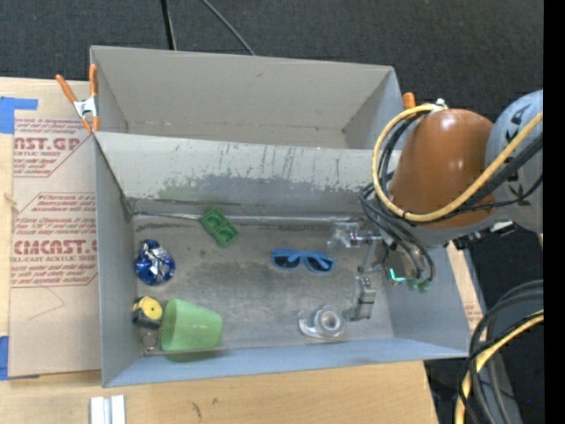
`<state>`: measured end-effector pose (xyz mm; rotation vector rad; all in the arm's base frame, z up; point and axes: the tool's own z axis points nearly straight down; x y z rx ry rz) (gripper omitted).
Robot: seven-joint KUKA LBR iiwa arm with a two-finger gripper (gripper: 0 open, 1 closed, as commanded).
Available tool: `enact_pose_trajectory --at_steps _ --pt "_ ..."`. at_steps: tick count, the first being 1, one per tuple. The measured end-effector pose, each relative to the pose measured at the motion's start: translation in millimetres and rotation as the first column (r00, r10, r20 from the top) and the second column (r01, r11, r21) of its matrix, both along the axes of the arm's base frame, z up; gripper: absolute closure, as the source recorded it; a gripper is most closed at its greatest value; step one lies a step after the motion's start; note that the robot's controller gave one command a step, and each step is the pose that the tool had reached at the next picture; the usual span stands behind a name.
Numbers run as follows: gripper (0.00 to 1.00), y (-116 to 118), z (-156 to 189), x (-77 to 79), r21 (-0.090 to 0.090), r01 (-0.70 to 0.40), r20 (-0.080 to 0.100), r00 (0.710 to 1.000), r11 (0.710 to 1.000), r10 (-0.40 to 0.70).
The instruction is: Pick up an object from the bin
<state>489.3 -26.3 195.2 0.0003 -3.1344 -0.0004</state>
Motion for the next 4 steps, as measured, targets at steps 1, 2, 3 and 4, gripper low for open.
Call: enact_pose_trajectory --at_steps 1,2,3,4 --pt "0.0 2.0 -129.9 105.5 0.0 -0.009 0.008 1.0 1.0 0.009" --pt "0.0 16.5 -94.7 83.0 0.002 0.255 0.009 0.967 0.967 -0.255" --pt "0.0 15.3 -93.7 64.1 0.0 0.394 0.006 0.919 0.919 -0.394" --pt "0.0 15.5 -126.7 77.4 0.0 0.519 0.006 0.855 0.855 -0.519"
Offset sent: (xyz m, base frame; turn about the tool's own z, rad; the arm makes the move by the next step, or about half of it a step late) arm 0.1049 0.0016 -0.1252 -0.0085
